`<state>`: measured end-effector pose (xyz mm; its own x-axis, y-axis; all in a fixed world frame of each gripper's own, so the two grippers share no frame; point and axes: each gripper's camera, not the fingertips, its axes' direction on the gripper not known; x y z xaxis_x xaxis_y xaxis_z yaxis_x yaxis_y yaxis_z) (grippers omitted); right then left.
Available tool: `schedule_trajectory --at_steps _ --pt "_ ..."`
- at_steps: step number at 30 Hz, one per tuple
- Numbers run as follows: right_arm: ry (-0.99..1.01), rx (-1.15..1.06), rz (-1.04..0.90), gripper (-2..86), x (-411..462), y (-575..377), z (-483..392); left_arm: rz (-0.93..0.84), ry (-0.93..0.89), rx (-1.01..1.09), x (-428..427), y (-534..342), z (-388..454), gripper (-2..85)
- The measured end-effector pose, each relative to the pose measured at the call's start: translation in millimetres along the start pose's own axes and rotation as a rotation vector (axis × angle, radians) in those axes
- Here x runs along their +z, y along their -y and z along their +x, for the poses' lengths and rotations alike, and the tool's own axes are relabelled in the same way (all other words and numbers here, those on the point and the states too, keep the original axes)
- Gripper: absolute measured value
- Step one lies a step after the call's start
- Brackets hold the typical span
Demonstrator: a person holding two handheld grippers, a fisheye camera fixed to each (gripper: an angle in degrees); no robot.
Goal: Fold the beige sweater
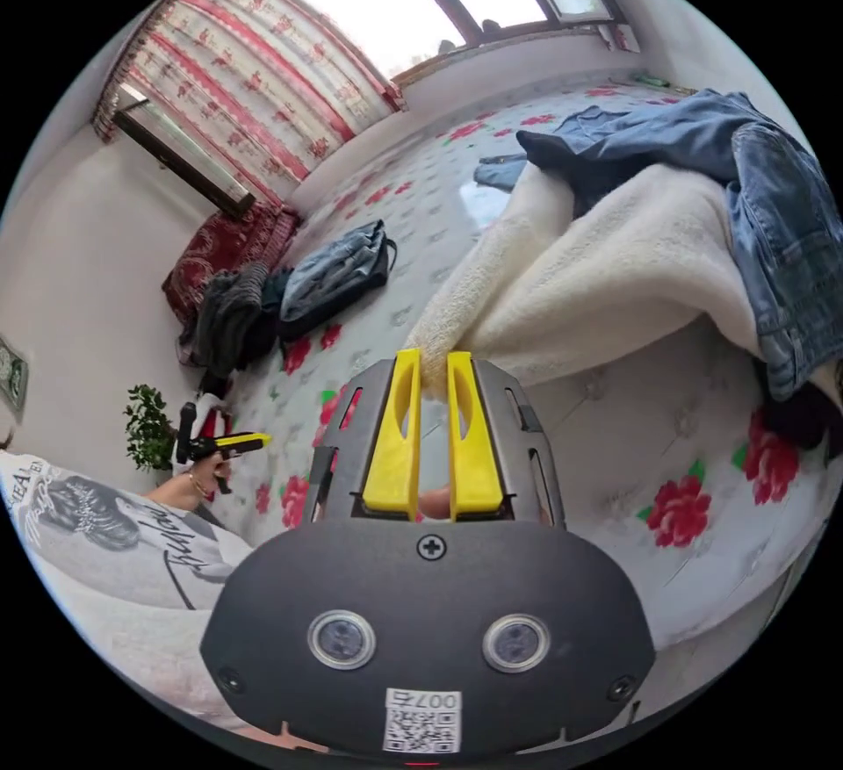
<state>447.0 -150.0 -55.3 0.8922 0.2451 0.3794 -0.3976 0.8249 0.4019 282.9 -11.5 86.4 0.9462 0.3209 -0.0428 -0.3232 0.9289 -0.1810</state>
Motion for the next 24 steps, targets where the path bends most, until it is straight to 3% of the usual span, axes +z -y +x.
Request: schedule_trajectory --at_steps 3,9,14,21,23,24 --pt "0.078 0.000 0.054 4.0 -59.4 -18.0 -31.7 0.130 -0.058 0.145 -9.6 -23.7 31.6 0.1" --pt "0.167 -0.051 0.034 4.1 -131.8 -46.8 -108.2 0.377 -0.147 0.563 -50.4 -50.9 92.4 12.3" --pt "0.265 -0.003 0.078 4.1 -196.0 -87.6 -149.8 0.552 -0.062 0.959 -64.9 -67.6 145.7 15.5" --pt "0.448 0.029 0.160 4.0 -264.1 -140.8 -229.2 0.517 0.021 1.311 -12.8 -93.3 206.1 13.1" --pt "0.427 -0.036 0.170 4.0 -282.2 -149.1 -267.5 0.652 0.129 1.366 -18.8 -122.3 216.6 7.7" --pt "0.432 -0.084 0.207 4.1 -303.0 -154.5 -291.0 0.665 0.100 1.368 -25.4 -126.0 213.1 6.8"
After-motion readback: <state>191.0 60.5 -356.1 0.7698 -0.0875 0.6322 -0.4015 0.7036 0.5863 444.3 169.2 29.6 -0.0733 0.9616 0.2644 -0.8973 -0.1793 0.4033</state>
